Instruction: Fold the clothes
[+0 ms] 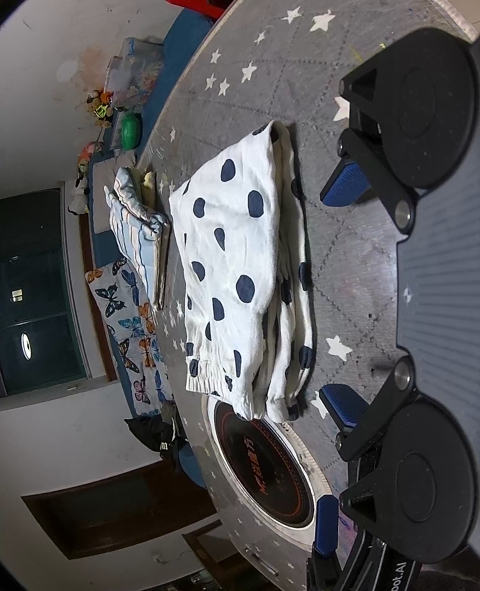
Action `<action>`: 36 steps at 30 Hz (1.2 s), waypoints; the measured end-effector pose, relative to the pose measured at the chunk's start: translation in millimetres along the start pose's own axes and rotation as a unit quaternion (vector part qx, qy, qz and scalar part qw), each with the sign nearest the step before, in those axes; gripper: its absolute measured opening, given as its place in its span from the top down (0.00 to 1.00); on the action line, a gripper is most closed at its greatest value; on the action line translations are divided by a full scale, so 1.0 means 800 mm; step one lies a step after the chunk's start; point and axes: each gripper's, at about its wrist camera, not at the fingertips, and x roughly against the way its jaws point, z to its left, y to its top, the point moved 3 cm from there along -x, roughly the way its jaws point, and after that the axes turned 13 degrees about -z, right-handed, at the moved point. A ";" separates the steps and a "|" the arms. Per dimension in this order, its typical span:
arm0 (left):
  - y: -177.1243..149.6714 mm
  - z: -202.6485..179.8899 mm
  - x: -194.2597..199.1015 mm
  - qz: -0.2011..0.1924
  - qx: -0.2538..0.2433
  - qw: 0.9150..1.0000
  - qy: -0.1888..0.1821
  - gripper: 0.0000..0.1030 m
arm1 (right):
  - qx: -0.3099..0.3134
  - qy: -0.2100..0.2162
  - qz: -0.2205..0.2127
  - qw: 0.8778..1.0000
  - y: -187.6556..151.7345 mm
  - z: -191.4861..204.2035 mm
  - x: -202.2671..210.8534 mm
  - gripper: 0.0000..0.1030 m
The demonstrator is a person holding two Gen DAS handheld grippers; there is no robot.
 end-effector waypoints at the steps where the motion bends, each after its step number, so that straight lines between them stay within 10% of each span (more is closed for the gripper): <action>1: 0.000 0.000 -0.001 0.000 0.000 1.000 -0.001 0.00 | 0.000 0.000 0.000 1.000 0.001 0.000 -0.001 0.00; 36: 0.020 0.000 -0.027 0.017 -0.019 1.000 0.001 0.00 | -0.007 -0.006 0.009 1.000 0.016 -0.012 -0.023 0.00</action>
